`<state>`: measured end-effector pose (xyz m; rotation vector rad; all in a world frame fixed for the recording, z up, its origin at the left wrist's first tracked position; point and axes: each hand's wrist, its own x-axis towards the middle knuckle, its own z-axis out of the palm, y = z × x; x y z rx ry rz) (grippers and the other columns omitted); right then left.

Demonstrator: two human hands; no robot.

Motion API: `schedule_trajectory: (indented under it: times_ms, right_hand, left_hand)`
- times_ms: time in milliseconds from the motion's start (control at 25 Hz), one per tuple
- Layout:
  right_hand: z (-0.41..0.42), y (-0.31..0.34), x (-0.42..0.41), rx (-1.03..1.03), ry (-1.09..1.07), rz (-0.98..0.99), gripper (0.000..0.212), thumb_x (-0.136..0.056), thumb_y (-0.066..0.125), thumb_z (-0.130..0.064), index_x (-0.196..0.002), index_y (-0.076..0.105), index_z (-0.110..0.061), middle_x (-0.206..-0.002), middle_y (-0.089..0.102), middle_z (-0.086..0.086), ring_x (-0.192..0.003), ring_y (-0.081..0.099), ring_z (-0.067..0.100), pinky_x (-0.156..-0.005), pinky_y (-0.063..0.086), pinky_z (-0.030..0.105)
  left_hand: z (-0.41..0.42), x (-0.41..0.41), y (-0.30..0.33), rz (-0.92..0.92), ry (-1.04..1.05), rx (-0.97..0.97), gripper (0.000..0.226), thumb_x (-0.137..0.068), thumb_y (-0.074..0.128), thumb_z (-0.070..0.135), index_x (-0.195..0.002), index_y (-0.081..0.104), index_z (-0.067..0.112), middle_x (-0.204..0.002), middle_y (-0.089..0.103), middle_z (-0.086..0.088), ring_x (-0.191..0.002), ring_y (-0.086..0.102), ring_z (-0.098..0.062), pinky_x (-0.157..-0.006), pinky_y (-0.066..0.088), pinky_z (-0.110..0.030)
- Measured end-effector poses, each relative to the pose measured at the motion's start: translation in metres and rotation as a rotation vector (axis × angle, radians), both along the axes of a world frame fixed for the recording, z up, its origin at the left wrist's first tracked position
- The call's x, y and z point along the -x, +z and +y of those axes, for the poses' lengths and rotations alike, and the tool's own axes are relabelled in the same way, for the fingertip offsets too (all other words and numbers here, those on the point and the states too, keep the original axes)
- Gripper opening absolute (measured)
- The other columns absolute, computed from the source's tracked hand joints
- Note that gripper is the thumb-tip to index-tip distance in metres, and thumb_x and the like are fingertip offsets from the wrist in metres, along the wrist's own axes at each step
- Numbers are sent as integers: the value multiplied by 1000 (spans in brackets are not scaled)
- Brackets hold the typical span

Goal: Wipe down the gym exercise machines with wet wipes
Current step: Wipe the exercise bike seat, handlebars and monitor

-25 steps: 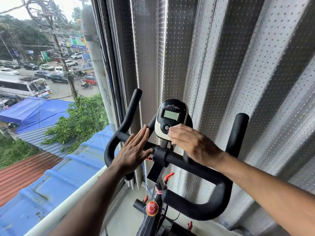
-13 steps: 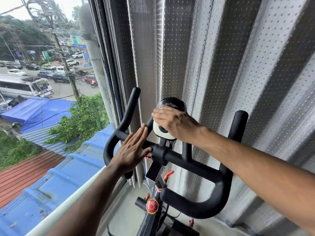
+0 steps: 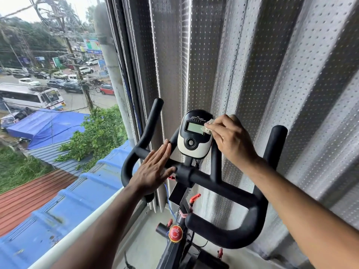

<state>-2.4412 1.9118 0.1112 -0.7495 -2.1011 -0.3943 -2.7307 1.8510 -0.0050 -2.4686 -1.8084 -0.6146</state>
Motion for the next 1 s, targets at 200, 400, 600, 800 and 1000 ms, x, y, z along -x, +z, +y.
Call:
schedule_trajectory:
  times_ms: [200, 400, 600, 800, 1000]
  right_hand:
    - [-39, -50, 17, 144, 16, 44, 19, -101, 58, -9, -111, 74, -8, -97, 60, 5, -93, 63, 26, -78, 58, 40]
    - [-55, -68, 51, 230, 5, -126, 16, -98, 57, -9, -100, 72, -9, -96, 59, 2, -89, 59, 24, -66, 59, 40]
    - [-62, -73, 53, 339, 73, -229, 16, -96, 58, -10, -102, 72, -9, -99, 60, 1, -92, 56, 21, -68, 59, 37]
    - [-87, -83, 77, 335, 118, -523, 21, -92, 47, -1, -96, 66, -8, -107, 58, 10, -94, 60, 26, -67, 59, 36]
    - [-107, -84, 106, 484, 33, -926, 30, -99, 46, 0, -126, 58, -1, -132, 44, 22, -124, 47, 37, -91, 55, 43]
  left_hand:
    - [-1, -1, 2, 3, 5, 4, 79, -108, 34, 60, -165, -10, 28, -170, -20, 16, -157, -11, 1, -128, -3, -28]
    - [-2, -2, 4, -17, 3, 6, 80, -105, 31, 64, -166, -7, 27, -171, -16, 14, -157, -10, 0, -128, 0, -31]
    - [-13, -2, -2, -55, 58, 14, 81, -103, 26, 69, -166, -5, 28, -172, -12, 13, -158, -8, -3, -129, -1, -30]
    - [-26, 2, -14, -161, 184, 57, 65, -107, 28, 39, -165, 3, 24, -172, 1, 9, -159, -2, -6, -131, 9, -42]
    - [-30, 4, -16, -170, 221, 92, 64, -107, 30, 29, -165, 3, 24, -174, 3, 6, -159, -3, -5, -131, 11, -43]
